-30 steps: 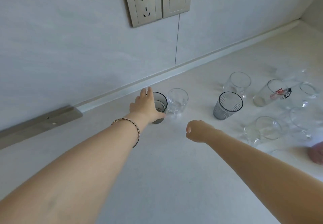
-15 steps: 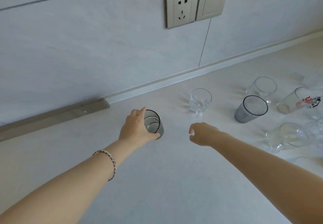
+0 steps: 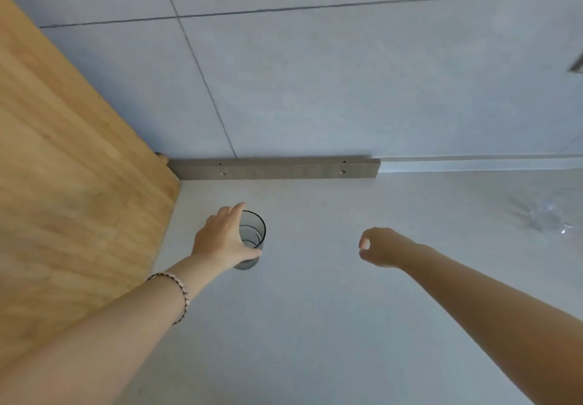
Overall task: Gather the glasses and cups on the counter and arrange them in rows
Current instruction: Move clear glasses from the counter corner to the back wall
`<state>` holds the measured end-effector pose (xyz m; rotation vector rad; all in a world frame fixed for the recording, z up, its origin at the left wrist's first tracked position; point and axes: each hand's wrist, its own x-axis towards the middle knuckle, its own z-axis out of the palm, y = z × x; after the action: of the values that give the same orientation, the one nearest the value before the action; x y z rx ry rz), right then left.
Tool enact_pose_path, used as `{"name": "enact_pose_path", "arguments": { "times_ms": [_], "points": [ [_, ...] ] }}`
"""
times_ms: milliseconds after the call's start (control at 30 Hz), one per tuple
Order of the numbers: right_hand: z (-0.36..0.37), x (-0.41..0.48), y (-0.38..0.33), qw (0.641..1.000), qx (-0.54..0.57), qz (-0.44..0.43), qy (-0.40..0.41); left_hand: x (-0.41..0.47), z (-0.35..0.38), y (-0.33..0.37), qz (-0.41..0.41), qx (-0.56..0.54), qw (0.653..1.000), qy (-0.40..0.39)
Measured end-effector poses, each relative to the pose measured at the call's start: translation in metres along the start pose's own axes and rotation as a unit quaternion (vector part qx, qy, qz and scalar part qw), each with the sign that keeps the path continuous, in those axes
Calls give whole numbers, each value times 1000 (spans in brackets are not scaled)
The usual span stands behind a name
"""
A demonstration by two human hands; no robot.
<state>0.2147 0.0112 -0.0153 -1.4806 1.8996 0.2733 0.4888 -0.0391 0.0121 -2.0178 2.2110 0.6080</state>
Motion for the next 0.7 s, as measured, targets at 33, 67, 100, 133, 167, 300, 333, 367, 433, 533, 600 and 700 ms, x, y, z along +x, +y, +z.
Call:
{"name": "enact_pose_path", "arguments": {
  "times_ms": [33, 67, 100, 133, 167, 300, 333, 367, 433, 533, 600, 700],
  "points": [
    [4, 3, -21, 1000, -1, -4, -1, 7, -7, -20, -11, -2, 1000, 4],
    [8, 7, -40, 1000, -4, -8, -3, 16, -14, -38, -23, -7, 1000, 9],
    [11, 9, -57, 1000, -7, -11, -5, 25, -19, -53, -34, -14, 999, 15],
    [14, 11, -73, 1000, -9, -13, -6, 34, -24, -67, -44, -19, 999, 20],
    [17, 14, -86, 1000, -11, -13, -7, 44, -28, -77, -52, -21, 998, 26],
    [22, 25, -119, 1000, -22, -4, -7, 85, -36, -100, -55, -42, 997, 45],
    [23, 27, -124, 1000, -26, 0, -8, 95, -36, -102, -51, -52, 996, 50],
    [24, 30, -128, 1000, -28, 5, -10, 105, -36, -104, -49, -63, 995, 54],
    [26, 33, -133, 999, -31, 11, -12, 121, -36, -104, -43, -76, 994, 59],
    [28, 37, -135, 999, -33, 22, -20, 140, -35, -101, -29, -82, 994, 60],
    [28, 40, -132, 999, -33, 29, -22, 147, -34, -99, -23, -77, 995, 63],
    [27, 42, -127, 998, -37, 36, -27, 152, -33, -99, -30, -73, 995, 61]
  ]
}}
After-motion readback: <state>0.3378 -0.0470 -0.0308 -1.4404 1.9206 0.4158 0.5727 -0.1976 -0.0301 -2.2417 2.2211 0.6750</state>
